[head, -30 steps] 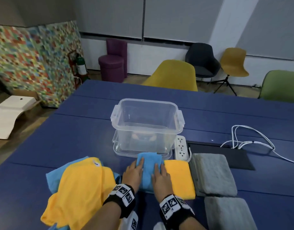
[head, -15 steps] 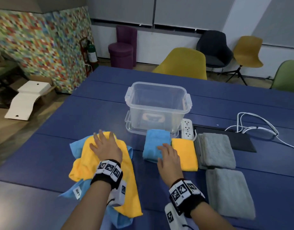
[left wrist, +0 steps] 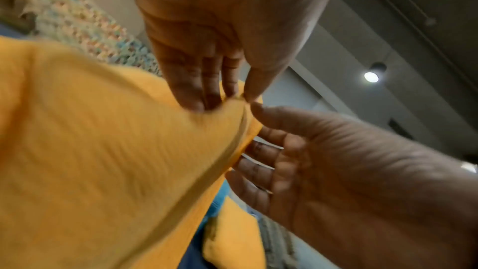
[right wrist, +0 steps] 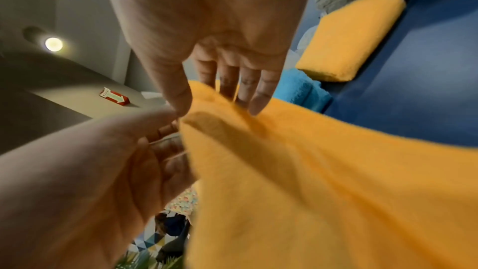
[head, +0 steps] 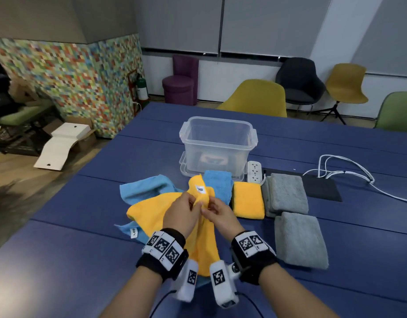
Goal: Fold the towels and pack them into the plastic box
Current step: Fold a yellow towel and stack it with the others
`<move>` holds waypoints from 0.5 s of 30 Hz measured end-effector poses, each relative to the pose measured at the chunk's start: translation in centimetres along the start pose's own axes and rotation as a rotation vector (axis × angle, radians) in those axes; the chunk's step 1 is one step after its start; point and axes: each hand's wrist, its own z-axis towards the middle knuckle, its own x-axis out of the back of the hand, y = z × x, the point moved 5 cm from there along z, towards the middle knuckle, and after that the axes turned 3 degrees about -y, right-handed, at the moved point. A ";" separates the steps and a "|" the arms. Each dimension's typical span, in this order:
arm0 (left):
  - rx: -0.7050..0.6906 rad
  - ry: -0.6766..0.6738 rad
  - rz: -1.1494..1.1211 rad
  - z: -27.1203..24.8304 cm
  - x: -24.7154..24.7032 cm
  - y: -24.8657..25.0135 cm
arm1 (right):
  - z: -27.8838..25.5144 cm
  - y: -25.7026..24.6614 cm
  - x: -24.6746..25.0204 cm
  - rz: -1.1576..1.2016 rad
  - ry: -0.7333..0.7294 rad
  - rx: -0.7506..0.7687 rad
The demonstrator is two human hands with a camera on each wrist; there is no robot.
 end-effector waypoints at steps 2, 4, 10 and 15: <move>-0.015 -0.044 -0.229 -1.0 -0.7 0.7 | -0.6 -0.1 1.2 -0.021 0.034 0.018; -0.041 -0.076 -0.287 -1.4 -1.1 1.3 | -1.4 -0.3 2.3 -0.035 0.052 0.029; -0.253 0.044 0.100 -1.0 1.9 4.6 | -2.7 -5.8 3.7 -0.222 -0.027 0.165; -0.452 0.001 -0.033 -2.6 6.9 10.1 | -5.8 -14.1 7.0 -0.265 0.044 0.399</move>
